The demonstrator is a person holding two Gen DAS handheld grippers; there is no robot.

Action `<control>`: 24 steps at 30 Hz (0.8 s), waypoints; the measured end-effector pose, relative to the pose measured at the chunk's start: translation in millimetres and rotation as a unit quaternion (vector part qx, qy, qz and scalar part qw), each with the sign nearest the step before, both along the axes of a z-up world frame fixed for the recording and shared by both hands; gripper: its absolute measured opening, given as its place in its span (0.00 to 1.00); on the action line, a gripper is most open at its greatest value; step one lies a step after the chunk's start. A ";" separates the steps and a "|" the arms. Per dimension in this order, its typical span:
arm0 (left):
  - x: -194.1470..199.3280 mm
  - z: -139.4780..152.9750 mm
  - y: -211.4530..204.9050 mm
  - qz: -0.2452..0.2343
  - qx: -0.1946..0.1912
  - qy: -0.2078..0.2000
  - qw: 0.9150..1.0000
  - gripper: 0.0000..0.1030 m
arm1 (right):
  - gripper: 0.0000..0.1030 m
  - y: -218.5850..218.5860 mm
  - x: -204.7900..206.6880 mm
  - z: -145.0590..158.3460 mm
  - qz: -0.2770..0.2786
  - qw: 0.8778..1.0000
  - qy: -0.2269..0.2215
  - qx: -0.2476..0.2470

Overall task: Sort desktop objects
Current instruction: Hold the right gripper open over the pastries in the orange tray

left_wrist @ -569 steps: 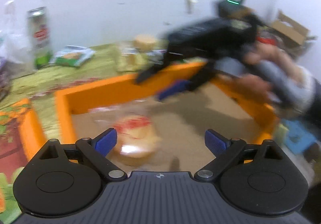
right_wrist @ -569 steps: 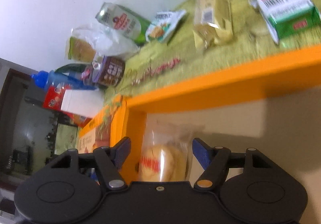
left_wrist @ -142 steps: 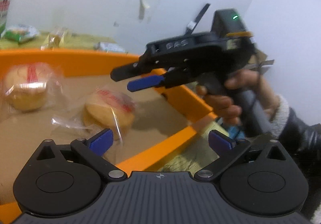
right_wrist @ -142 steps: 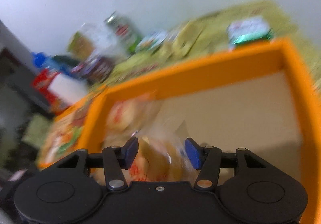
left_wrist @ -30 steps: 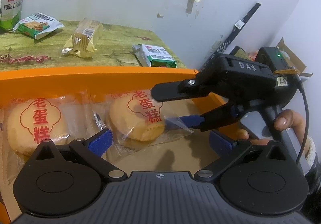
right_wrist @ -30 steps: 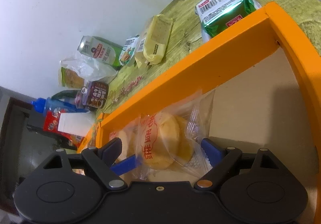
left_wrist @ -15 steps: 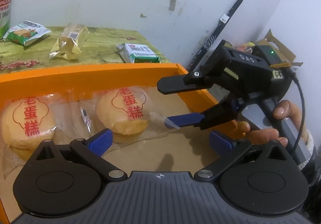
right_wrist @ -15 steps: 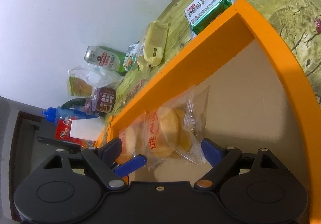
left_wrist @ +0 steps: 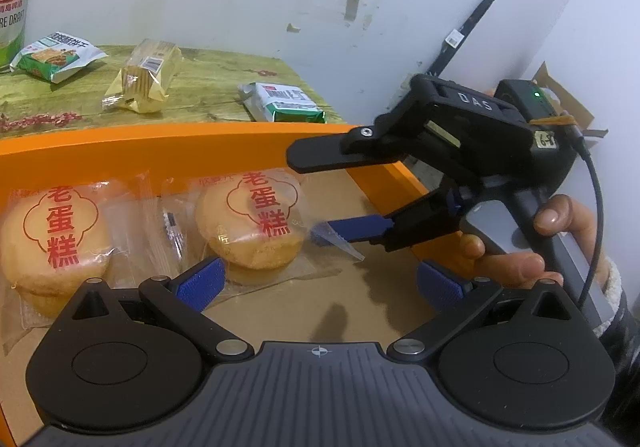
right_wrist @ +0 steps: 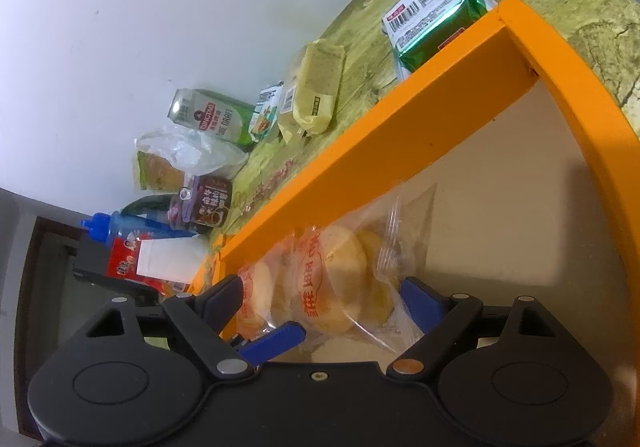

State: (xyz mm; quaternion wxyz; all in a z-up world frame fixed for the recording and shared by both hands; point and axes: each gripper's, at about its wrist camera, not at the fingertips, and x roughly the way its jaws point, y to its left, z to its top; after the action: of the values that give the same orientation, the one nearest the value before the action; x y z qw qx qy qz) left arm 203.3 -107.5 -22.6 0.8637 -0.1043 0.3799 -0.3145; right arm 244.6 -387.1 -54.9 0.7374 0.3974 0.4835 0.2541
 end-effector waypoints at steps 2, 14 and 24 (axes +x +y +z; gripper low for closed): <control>-0.3 -0.3 0.8 0.001 -0.003 0.000 1.000 1.00 | 0.84 1.9 1.8 0.0 0.001 1.000 -0.001 -0.002; -3.8 0.3 2.4 0.013 -0.011 0.003 1.000 1.00 | 0.84 9.6 7.4 2.8 0.005 1.000 -0.009 -0.010; -4.4 0.6 3.1 0.018 -0.014 0.005 1.000 1.00 | 0.84 9.8 8.8 1.1 0.003 1.000 -0.008 -0.007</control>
State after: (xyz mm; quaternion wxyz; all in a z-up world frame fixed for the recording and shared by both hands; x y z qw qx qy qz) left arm 199.0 -104.4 -22.0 0.8657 -0.1254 0.3780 -0.3033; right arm 253.4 -377.3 -53.8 0.7432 0.3887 0.4807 0.2557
